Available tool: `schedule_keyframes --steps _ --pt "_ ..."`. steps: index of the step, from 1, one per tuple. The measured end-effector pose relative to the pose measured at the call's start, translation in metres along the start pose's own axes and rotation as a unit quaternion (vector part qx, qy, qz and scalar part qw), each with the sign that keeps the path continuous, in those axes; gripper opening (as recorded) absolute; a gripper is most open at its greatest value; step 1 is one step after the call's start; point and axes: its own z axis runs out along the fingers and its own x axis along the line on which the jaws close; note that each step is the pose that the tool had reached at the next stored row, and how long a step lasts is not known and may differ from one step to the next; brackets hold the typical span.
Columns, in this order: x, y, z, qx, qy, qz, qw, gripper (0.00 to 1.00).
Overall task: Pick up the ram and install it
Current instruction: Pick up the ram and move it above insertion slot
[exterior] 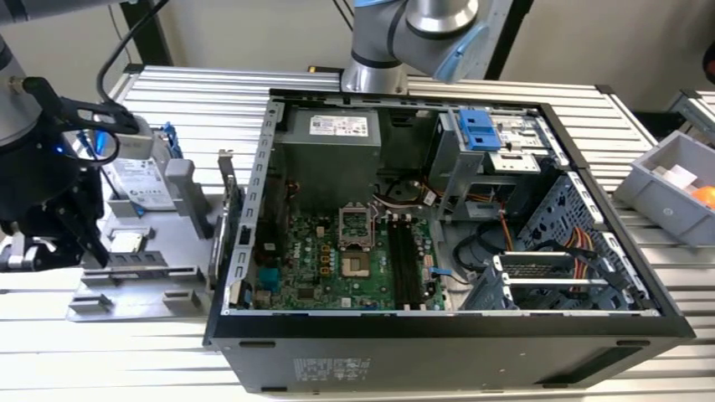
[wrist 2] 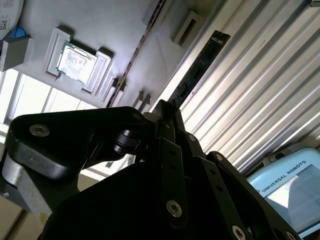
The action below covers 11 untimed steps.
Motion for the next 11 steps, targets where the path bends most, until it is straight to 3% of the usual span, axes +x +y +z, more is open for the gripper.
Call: schedule_keyframes --steps 11 --pt "0.0003 0.0001 -0.0089 0.0011 0.0001 0.000 1.00000 0.00"
